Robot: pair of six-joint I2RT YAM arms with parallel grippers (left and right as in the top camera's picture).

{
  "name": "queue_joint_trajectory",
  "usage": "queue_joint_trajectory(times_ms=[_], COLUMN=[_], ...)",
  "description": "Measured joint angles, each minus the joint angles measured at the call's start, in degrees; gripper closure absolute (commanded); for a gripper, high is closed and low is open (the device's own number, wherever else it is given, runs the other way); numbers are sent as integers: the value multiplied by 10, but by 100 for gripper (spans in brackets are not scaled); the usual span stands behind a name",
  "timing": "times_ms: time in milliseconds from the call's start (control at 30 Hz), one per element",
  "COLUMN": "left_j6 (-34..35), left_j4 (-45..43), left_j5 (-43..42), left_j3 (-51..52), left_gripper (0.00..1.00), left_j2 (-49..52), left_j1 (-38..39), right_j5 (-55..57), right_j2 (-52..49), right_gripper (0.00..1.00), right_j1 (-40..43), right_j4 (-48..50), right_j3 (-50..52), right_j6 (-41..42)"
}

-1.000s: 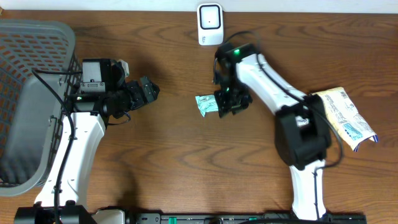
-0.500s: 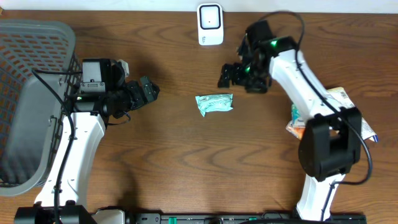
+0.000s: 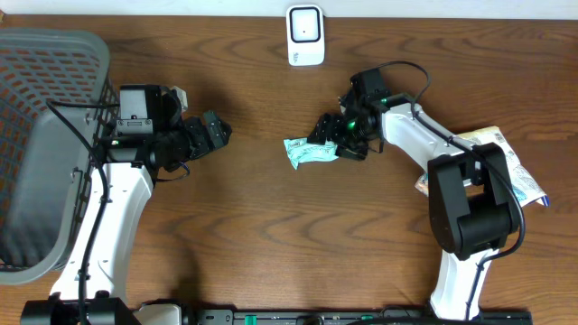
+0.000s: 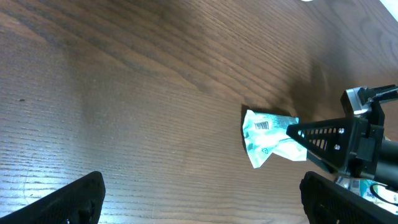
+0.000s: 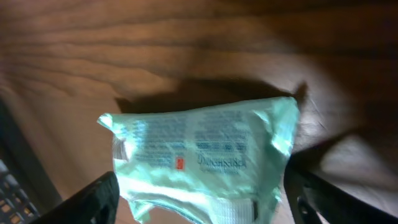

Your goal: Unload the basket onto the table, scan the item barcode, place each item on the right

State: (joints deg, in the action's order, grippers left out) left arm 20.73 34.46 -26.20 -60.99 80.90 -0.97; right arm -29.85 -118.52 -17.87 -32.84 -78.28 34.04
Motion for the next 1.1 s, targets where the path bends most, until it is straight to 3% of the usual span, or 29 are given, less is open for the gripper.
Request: queue_joint_trajectory(times_ms=[367,567,700,933,1100], left_j6=[0,0,0,0,0], left_j4=[0,0,0,0,0], left_j5=[0,0,0,0,0], left_j3=[0,0,0,0,0], left_gripper=[1,1,1,1,1], left_j2=[0,0,0,0,0], left_j1=[0,0,0,0,0], right_j5=[-17,-32,-38,-45,-71], right_j2=[11,1,-2,-2,-4], right_gripper=[45,83,99,99,99], right_j1=[0,0,0,2,4], right_j4=[98,122,124,125,117], right_j3=[57,68,68,68,62], right_j6=[28,36,39,20,-52])
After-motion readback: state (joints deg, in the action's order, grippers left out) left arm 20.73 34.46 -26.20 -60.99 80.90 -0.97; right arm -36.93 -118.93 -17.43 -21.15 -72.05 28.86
